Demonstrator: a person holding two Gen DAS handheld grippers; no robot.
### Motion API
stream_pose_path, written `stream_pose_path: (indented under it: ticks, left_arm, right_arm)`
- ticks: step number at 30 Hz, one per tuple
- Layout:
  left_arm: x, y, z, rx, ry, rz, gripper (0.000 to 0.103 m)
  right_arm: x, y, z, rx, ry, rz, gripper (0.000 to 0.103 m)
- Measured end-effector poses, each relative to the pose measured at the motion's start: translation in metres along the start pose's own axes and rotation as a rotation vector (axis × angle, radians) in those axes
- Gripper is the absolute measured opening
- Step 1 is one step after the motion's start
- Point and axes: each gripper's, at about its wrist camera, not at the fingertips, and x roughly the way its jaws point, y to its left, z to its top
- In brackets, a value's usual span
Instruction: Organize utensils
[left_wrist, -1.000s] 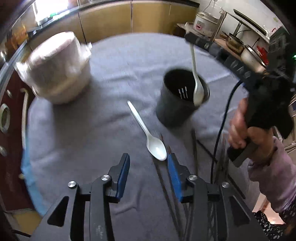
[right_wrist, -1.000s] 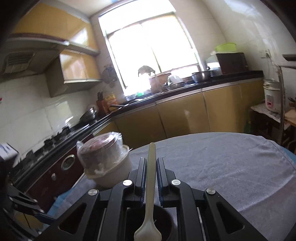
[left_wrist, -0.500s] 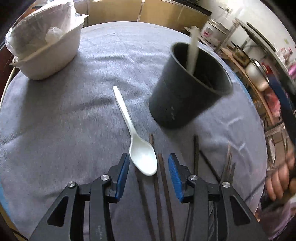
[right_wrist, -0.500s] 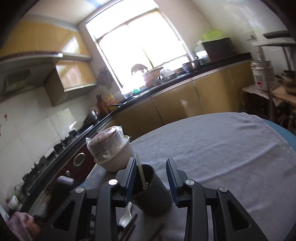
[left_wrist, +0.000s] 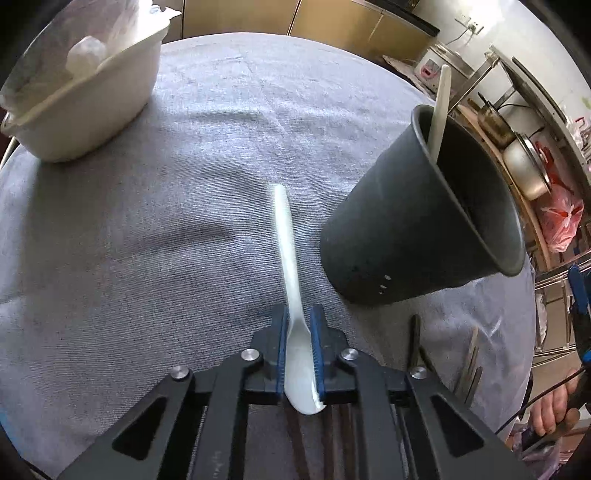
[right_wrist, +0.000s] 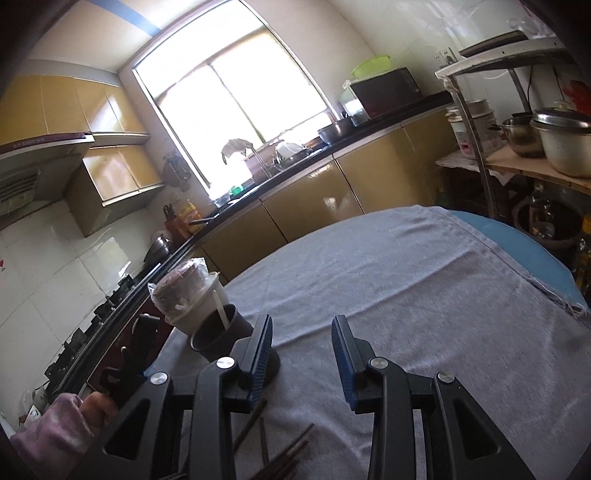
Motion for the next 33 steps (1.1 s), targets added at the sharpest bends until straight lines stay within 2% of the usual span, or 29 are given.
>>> stream_pose_path:
  ticks: [6,8,13,16,18,22,27,30,33]
  left_arm:
    - [-0.025,0.001,-0.031,0.003,-0.057,0.027,0.012]
    - [-0.041,0.003,-0.039,-0.014,-0.102,0.020,0.012]
    - [-0.102,-0.002,-0.048,-0.065,-0.289,0.007,0.012]
    - [-0.132,-0.015,-0.037,-0.082,-0.404,-0.015,0.012]
    - [-0.141,-0.027,-0.023,-0.089,-0.446,-0.030,0.012]
    - [-0.133,-0.055,0.009,-0.086,-0.498,-0.018,0.012]
    - [-0.110,-0.069,0.032,-0.110,-0.533,0.018,0.012]
    - [-0.096,-0.066,0.035,-0.132,-0.563,0.048,0.012]
    - [-0.088,-0.070,0.031,-0.108,-0.586,0.095,0.012]
  right_arm:
    - [-0.005,-0.002,-0.008,-0.003,0.017,-0.011,0.036]
    - [-0.007,-0.003,-0.012,-0.001,0.025,-0.012,0.036]
    - [-0.013,-0.002,-0.020,-0.020,0.043,-0.020,0.036]
    - [-0.014,-0.002,-0.026,-0.019,0.055,-0.016,0.036]
    - [-0.014,-0.003,-0.030,-0.014,0.063,-0.013,0.036]
    - [-0.015,-0.004,-0.033,-0.015,0.072,-0.007,0.036]
    - [-0.021,-0.008,-0.032,-0.030,0.065,-0.013,0.036]
    - [-0.022,-0.015,-0.032,-0.027,0.068,-0.021,0.036]
    - [-0.023,-0.023,-0.033,-0.020,0.076,-0.035,0.036]
